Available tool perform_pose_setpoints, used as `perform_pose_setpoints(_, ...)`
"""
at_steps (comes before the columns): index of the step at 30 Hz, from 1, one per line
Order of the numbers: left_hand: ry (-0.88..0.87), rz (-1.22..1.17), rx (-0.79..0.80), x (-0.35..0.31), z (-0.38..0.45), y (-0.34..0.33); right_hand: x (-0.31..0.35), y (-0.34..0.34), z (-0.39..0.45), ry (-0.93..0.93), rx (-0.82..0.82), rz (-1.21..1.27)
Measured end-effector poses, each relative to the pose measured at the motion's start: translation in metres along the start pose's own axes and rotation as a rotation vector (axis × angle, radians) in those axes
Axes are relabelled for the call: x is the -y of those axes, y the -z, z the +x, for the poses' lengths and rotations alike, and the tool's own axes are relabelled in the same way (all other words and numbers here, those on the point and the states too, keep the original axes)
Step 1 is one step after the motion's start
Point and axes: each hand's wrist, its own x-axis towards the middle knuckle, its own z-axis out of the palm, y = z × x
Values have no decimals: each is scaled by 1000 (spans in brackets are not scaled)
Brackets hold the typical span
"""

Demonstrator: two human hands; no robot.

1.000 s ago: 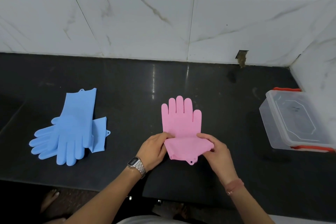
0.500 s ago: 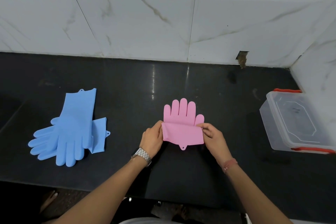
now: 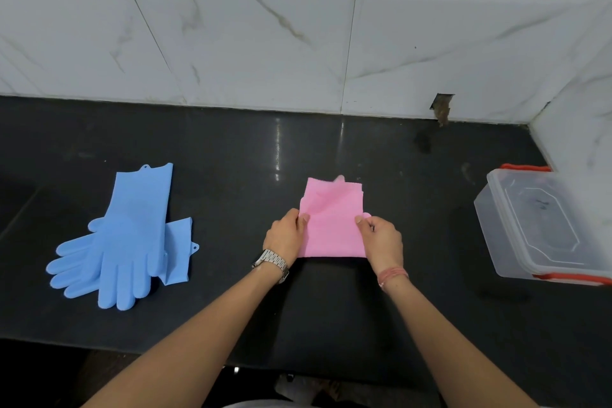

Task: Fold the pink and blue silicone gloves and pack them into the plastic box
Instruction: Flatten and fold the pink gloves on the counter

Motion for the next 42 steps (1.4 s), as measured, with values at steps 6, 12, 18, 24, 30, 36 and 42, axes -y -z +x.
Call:
perform_pose_setpoints(6,-6,20,-44,-5,3,-4,-1,2,-2,4,-85,-45)
perform_pose_setpoints(12,-212,51,-257,-13,2,-12,11,2,-1,295,-168,-367)
perform_pose_setpoints(18,-372,297,-166,-26,15,-40,15,-34,7,416,35,-568)
perform_pose_setpoints(24,-327,344,-138,-11,26,-52,7,-42,20,459,34,-628)
perform_pose_setpoints(30,-323,343,-124,-10,31,-54,4,-44,25,462,21,-617)
perform_pose_setpoints(36,-320,356,-112,-11,32,-54,4,-45,26,465,29,-621)
perform_pose_setpoints(42,-317,391,-91,-11,34,-53,4,-46,27,466,40,-640)
